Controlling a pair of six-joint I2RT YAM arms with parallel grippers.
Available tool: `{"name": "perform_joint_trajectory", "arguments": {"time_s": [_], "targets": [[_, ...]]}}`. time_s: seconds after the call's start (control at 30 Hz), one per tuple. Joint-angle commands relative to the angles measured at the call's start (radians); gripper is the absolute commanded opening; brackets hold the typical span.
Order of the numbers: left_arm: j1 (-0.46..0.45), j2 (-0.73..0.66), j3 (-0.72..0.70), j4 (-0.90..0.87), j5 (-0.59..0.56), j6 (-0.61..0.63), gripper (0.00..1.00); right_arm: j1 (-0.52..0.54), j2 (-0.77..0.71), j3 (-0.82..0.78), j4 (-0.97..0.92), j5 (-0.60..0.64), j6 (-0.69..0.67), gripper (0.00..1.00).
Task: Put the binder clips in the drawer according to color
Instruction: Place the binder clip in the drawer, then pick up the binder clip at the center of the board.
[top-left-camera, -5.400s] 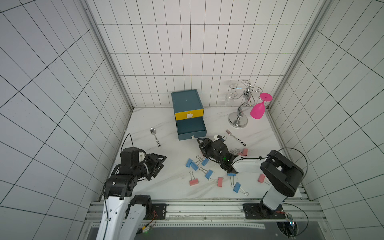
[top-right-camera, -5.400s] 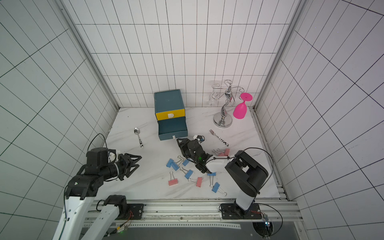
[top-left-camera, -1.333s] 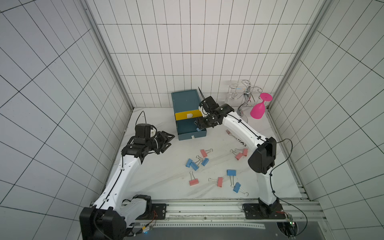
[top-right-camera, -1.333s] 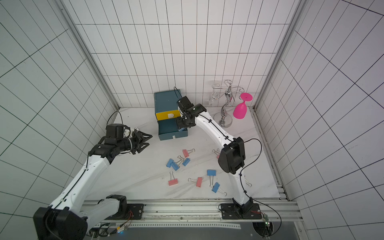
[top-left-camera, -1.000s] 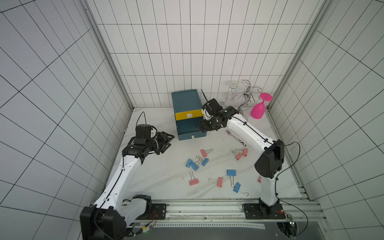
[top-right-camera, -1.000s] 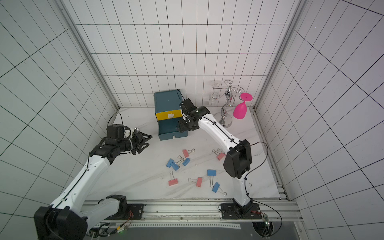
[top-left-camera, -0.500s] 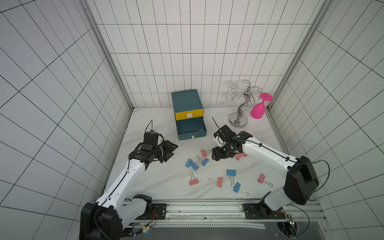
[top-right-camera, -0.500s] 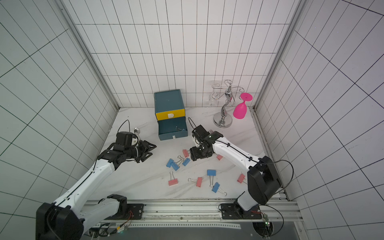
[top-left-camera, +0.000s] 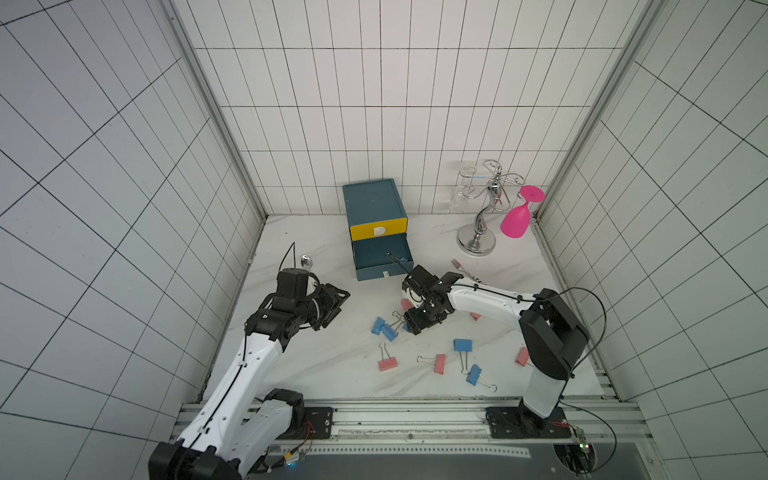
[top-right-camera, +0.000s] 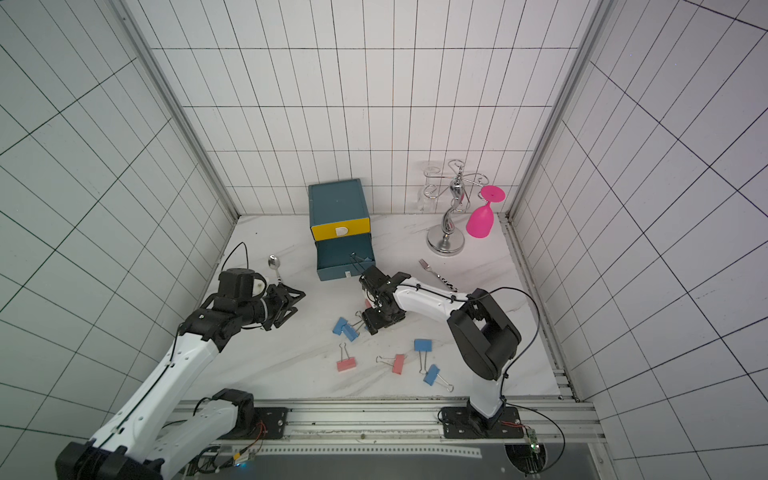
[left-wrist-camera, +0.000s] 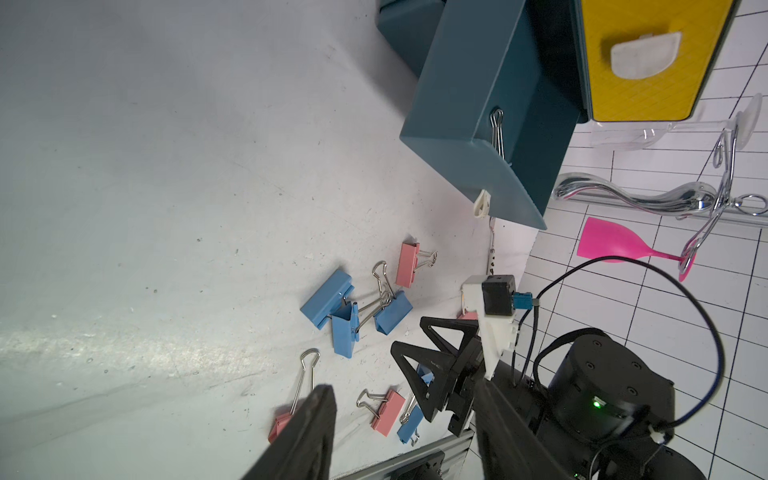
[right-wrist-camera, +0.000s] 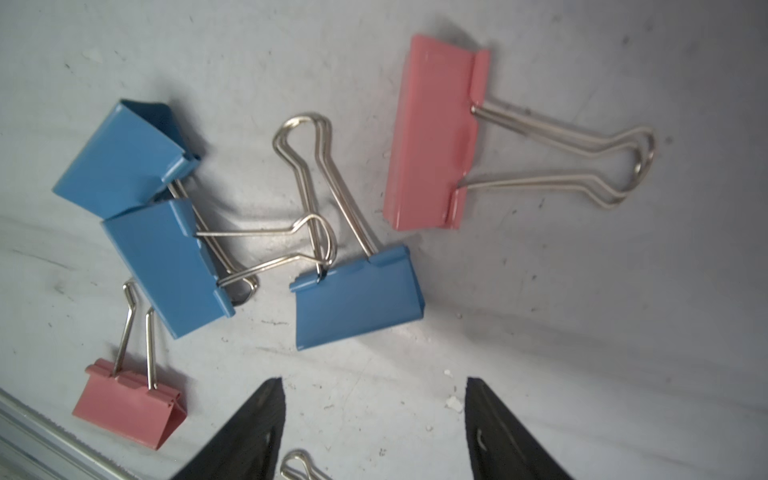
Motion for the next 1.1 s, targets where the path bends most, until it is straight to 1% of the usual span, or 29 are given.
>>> {"name": "perform_joint_trajectory", "arguments": {"time_s": [0.0, 0.23, 0.37, 0.53, 0.67, 0.83, 1.07], "targets": [[0.014, -0.004, 0.001, -0.019, -0.008, 0.026, 0.57, 0.003, 0.037, 0.052, 0.006, 0.046, -0.053, 0.7], [0.029, -0.007, 0.01, -0.041, -0.009, 0.039, 0.57, 0.002, 0.108, 0.115, -0.011, 0.041, -0.098, 0.69], [0.041, -0.017, -0.001, -0.045, -0.006, 0.038, 0.57, 0.003, 0.133, 0.124, -0.017, 0.005, -0.105, 0.69], [0.048, -0.016, -0.004, -0.044, 0.0, 0.035, 0.57, 0.008, 0.139, 0.112, -0.018, -0.04, -0.102, 0.68], [0.047, -0.016, -0.008, -0.034, 0.008, 0.028, 0.57, 0.029, 0.125, 0.102, -0.023, -0.047, -0.093, 0.68], [0.048, -0.021, -0.01, -0.03, 0.013, 0.029, 0.57, 0.063, 0.133, 0.11, -0.048, -0.018, -0.079, 0.68], [0.052, -0.028, -0.013, -0.029, 0.021, 0.033, 0.57, 0.086, 0.15, 0.114, -0.089, 0.072, -0.058, 0.65]]}}
